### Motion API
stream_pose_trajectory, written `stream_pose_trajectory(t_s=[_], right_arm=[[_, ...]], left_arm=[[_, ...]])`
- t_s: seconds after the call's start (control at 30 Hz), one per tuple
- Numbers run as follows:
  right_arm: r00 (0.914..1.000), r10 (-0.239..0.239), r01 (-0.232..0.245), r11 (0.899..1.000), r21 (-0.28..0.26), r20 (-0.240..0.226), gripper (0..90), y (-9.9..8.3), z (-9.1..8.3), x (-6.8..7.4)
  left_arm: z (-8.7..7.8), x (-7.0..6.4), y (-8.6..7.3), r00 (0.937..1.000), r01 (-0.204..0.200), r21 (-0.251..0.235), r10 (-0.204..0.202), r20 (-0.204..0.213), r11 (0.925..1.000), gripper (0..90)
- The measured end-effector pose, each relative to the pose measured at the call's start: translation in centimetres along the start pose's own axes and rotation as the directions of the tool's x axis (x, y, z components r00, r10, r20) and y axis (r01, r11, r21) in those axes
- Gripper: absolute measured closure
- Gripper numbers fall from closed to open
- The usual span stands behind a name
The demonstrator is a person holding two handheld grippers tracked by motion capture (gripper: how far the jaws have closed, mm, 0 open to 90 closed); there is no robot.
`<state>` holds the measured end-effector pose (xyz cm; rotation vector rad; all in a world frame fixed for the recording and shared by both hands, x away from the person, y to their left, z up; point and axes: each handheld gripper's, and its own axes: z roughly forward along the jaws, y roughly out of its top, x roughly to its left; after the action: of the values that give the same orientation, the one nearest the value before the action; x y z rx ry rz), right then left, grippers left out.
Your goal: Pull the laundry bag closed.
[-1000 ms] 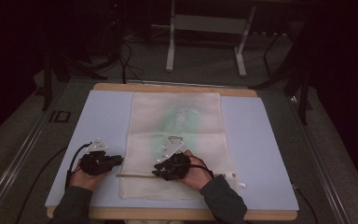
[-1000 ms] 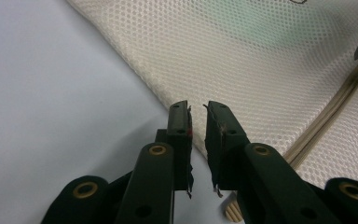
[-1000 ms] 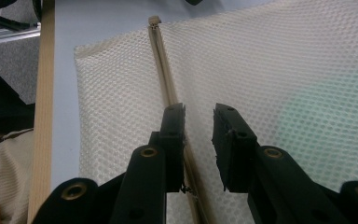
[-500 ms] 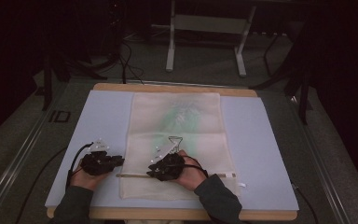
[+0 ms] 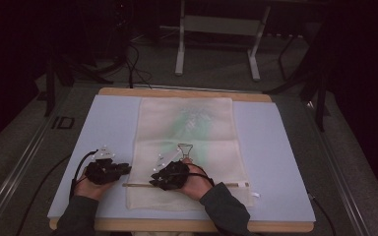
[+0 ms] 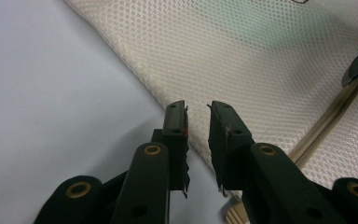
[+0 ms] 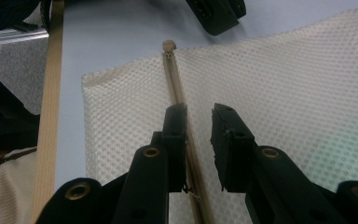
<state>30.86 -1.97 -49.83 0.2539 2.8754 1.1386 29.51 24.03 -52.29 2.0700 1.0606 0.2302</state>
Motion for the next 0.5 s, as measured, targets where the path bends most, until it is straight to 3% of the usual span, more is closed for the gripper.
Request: stream_pose_trajectory(t_s=[0.5], right_arm=[[1.0,0.0,0.0,1.0,-0.006,-0.006,77.0,1.0,1.6,0.2]], left_arm=[[-0.1,0.2,0.0,1.0,0.009,-0.009,-0.009,-0.001,0.9999,75.9]])
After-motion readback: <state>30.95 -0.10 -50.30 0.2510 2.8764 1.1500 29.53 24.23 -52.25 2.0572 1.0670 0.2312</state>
